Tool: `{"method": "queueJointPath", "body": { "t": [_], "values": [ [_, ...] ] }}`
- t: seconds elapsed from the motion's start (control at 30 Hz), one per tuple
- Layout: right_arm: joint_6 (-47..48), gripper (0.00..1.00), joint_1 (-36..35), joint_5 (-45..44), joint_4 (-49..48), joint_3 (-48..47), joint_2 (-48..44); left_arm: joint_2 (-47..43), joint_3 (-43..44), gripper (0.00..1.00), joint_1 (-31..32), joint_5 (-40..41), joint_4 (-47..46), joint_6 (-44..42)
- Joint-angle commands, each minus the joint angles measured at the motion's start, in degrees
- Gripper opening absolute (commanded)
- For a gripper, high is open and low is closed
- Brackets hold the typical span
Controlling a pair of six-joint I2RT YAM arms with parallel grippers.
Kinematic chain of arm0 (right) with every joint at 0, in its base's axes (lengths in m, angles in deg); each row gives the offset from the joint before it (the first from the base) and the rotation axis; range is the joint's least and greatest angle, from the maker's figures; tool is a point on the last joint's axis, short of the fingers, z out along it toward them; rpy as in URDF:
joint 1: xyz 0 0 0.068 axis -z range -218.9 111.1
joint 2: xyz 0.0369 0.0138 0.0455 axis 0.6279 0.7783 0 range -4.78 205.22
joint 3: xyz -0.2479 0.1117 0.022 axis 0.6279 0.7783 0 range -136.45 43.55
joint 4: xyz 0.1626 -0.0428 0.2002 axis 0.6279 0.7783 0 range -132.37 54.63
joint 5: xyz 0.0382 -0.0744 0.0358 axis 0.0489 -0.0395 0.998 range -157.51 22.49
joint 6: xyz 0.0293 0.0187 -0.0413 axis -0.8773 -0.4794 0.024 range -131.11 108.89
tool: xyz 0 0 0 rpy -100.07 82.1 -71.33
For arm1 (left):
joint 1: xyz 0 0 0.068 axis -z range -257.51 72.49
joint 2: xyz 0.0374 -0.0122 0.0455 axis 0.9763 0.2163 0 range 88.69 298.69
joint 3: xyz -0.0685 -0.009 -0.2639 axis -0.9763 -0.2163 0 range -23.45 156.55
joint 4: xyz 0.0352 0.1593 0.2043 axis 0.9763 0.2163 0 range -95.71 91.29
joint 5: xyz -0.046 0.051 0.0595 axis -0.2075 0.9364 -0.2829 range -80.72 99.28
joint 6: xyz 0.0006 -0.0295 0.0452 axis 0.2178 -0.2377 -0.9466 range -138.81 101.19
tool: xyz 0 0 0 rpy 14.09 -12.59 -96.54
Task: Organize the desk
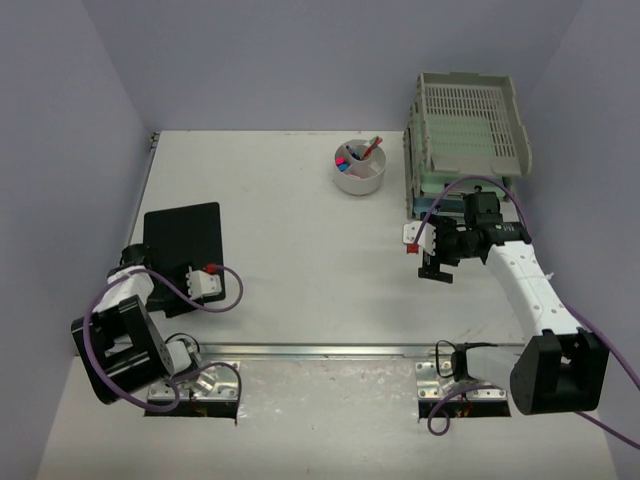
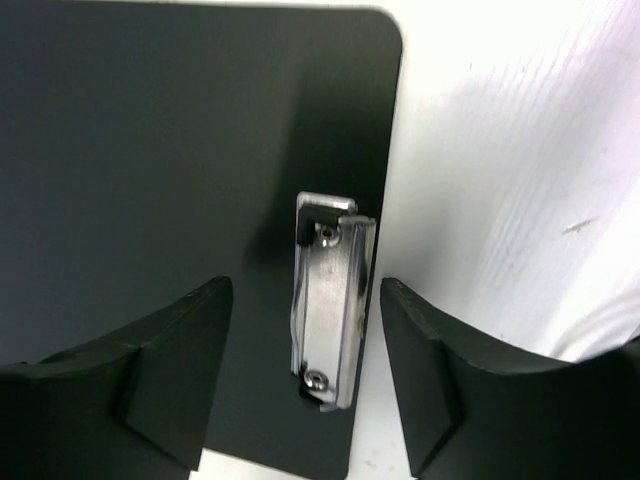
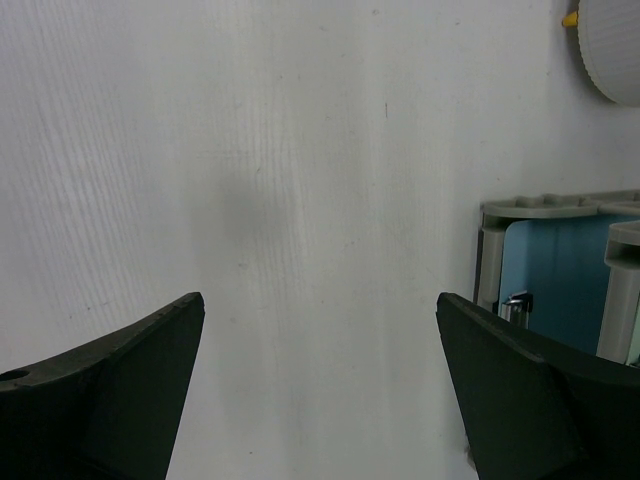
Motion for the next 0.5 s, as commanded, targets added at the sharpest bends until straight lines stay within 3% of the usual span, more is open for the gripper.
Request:
{"method": "queueJointPath", "body": {
  "t": [0.0,0.1,0.13,0.17,0.23,0.33,0.47],
  "values": [
    [-0.5,0.99,-0.2,2.0,-0.3,-1.6,-0.4,4.3,-2.4,0.52,3.1,-4.3,-0.3,-1.5],
    [-0.3,0.99,-0.2,1.7,-0.1,-1.4,-0.6,5.8,-1.3,0.33,6.6,-4.2,-1.5,2.0],
    [-0.3,0.99,-0.2,1.7,-0.1,-1.3,-0.7,6.1,-1.0,0.31,6.8,-4.2,-1.5,3.1],
    [-0.3,0.99,-0.3,1.5,-0.1,-1.3,-0.8,6.2,-0.6,0.17,8.2,-4.2,-1.8,4.5],
    [-0.3,0.99,-0.2,1.5,0.0,-1.2,-1.0,6.2,0.4,0.01,10.2,-4.8,-2.2,6.6],
    [-1.2,0.98,-0.2,2.0,0.1,-1.2,-1.4,5.6,3.1,0.0,12.9,-7.5,-1.9,10.7],
    [-3.1,0.98,-0.2,3.2,-0.3,-1.4,-1.7,4.8,8.5,0.0,21.9,-9.4,-2.4,21.2]
  ]
}}
